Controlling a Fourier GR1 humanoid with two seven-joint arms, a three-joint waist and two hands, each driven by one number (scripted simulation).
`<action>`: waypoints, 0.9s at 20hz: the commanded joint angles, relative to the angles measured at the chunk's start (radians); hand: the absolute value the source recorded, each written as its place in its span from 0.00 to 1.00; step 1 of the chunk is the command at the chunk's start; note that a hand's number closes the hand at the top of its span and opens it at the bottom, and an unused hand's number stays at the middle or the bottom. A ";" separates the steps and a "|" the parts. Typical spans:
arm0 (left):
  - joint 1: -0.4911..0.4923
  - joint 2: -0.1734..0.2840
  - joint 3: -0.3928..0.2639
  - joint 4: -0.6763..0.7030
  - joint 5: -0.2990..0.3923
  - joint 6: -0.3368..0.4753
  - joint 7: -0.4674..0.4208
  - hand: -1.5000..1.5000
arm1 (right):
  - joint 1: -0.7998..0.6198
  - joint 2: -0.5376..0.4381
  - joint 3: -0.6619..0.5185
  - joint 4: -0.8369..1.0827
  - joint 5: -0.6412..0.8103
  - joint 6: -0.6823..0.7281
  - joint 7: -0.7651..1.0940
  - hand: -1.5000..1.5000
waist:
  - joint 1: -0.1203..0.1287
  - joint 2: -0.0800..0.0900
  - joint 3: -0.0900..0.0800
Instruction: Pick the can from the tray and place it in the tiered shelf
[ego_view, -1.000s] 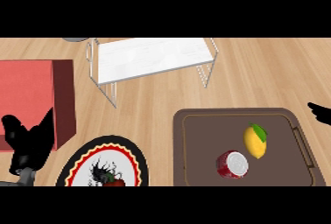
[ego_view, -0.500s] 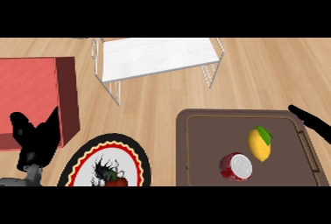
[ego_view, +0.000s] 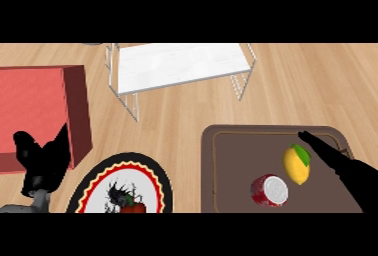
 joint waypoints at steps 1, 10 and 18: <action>-0.003 -0.048 -0.027 0.100 0.012 -0.034 0.013 0.50 | -0.035 0.041 0.084 0.006 0.084 -0.009 0.109 0.00 | -0.013 0.017 -0.023; 0.034 -0.065 -0.010 0.068 -0.011 -0.026 0.029 0.50 | -0.015 0.125 0.184 0.018 0.254 -0.043 0.144 0.00 | -0.020 0.012 -0.022; -0.013 -0.087 0.004 0.104 -0.042 -0.034 0.014 0.50 | -0.052 0.210 0.243 0.211 0.380 -0.063 0.084 0.00 | -0.015 0.018 -0.022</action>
